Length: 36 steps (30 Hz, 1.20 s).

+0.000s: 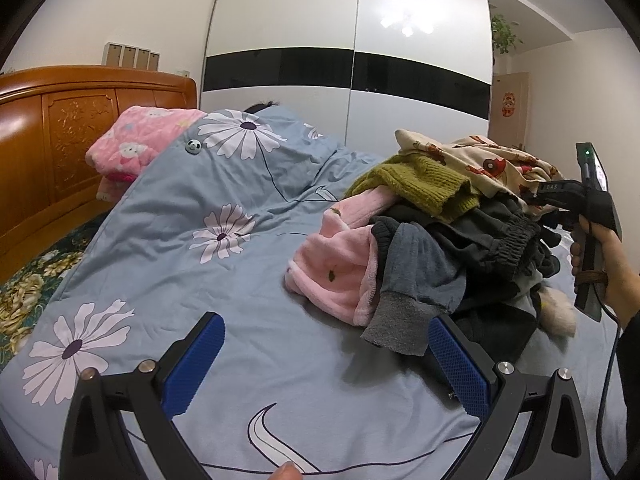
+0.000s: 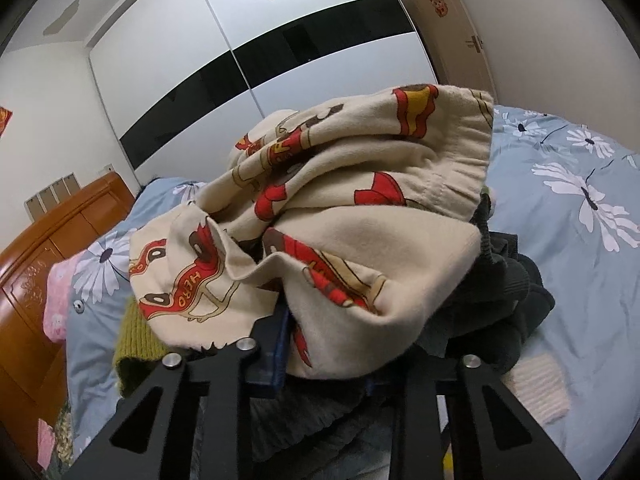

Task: Fold clothes
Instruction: 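Close the right gripper on the cream car-print pants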

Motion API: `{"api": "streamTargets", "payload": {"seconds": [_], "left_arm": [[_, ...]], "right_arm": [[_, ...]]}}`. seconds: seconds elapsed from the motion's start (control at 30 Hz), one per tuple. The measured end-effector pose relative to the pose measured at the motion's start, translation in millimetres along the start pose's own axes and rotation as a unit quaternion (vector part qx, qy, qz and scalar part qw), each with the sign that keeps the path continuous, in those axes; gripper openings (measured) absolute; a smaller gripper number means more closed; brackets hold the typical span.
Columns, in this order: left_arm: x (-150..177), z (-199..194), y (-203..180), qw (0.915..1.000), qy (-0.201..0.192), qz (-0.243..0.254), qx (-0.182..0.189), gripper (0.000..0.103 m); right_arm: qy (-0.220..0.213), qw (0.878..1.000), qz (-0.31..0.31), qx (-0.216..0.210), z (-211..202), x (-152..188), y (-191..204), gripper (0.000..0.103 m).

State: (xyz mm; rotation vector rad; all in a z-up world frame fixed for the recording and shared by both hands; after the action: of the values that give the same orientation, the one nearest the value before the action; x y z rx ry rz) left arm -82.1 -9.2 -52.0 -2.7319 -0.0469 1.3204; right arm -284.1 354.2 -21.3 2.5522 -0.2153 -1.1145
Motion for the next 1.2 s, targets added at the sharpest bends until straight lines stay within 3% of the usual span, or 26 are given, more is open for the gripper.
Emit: {"api": "streamTargets", "payload": {"seconds": [0.2,0.33,0.6,0.77,0.83,0.97,1.2], "left_arm": [[-2,-2,6,0.9999,-0.003,-0.011,0.003,0.103],[-4,-5,11,0.9997,-0.005,-0.022,0.008,0.103],[-4,-6,11,0.9997,-0.006,-0.022,0.008,0.103],[-3,-8,6,0.9998,-0.008,-0.015,0.011,0.103],[-3,-8,5,0.9998,-0.008,-0.013,0.011,0.103],[-3,-8,4,0.9999,-0.008,-0.012,0.009,0.103],[-4,-6,8,0.9998,-0.007,-0.017,0.006,0.103]], "right_arm": [[-0.006,1.000,0.003,0.013,-9,3,9,0.019],[-0.002,1.000,-0.001,0.026,3,-9,41,0.017],[0.015,0.999,0.041,0.019,-9,-12,28,0.024],[0.003,0.999,0.026,0.029,-31,-13,24,0.024],[0.002,0.999,0.025,0.028,-34,-15,26,0.022],[-0.001,1.000,0.018,0.023,-38,-15,30,0.006],[-0.030,0.999,0.011,0.038,-44,-15,40,0.004]]}}
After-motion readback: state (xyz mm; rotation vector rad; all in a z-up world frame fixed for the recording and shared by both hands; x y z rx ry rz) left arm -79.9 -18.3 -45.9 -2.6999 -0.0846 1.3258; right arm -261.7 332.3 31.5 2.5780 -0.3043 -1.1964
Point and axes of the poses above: each gripper's, at about its wrist camera, not at the fingertips, and z roughly the way its jaws point, y to its left, x to its underside, the point moved 5 cm from there along z, roughly the way its jaws point, and after that the axes turned 12 degrees about y, right-handed, at the moved point
